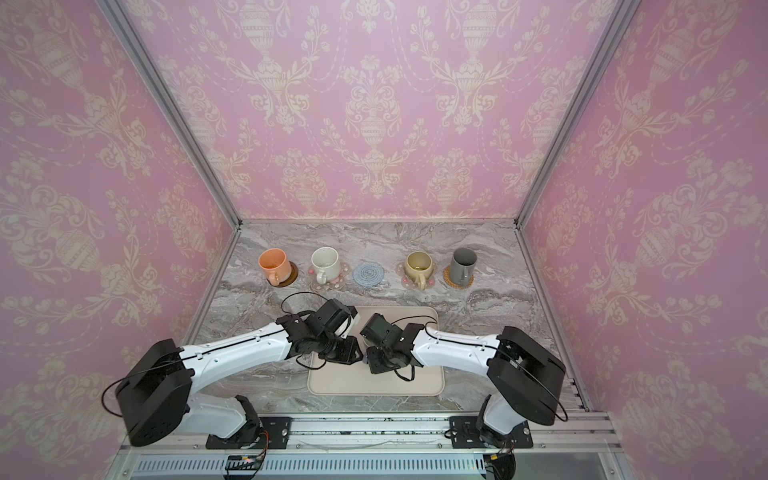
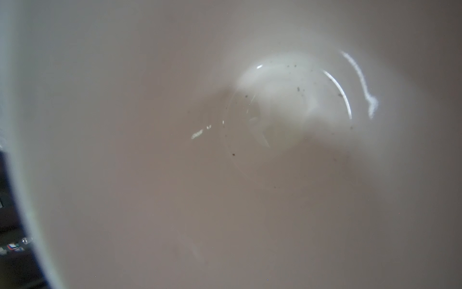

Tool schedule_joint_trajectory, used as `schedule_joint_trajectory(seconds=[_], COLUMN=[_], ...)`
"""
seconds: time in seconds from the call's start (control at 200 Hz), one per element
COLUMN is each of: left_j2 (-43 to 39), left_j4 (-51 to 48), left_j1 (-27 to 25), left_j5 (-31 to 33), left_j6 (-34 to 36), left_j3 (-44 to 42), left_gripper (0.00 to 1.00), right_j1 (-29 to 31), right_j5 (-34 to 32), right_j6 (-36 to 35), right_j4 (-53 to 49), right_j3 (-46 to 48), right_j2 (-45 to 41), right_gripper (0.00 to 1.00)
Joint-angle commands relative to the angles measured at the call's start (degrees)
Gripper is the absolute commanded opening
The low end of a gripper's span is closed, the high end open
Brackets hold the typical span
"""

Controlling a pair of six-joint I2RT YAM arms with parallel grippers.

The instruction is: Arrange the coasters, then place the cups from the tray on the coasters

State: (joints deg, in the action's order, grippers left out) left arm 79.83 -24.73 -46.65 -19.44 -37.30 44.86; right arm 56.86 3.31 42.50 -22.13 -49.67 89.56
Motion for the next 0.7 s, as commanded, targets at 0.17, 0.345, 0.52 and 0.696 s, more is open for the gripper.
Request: schedule_joint_trajectory(seconds=[0.17, 0.345, 0.52, 0.696], left_j2=[-3.8, -4.6, -4.4, -4.5], left_j4=[-4.5, -5.3, -6.5, -7.1], left_j1=[0.7, 0.8, 0.8, 0.7], left_j5=[2.7, 3.2, 3.8, 4.8], left_j6=[2.5, 2.7, 3.4, 3.5], left_j3=[-1.7, -1.9, -1.4, -1.4], left_gripper=[0.31, 0.31, 0.32, 0.32], right_j1=[1.0, 1.0, 1.0, 0.9], right_j5=[-0.4, -2.6, -4.8, -5.8], right_j6=[-0.1, -1.2, -2.1, -2.4], right_j4=[-0.6, -3.2, -5.6, -6.8], right_j3=[-4.3, -5.3, -5.8, -6.0], right_j2=[1.9, 0.8, -1.2, -3.1], right_gripper=[0.33, 0.33, 0.33, 0.33])
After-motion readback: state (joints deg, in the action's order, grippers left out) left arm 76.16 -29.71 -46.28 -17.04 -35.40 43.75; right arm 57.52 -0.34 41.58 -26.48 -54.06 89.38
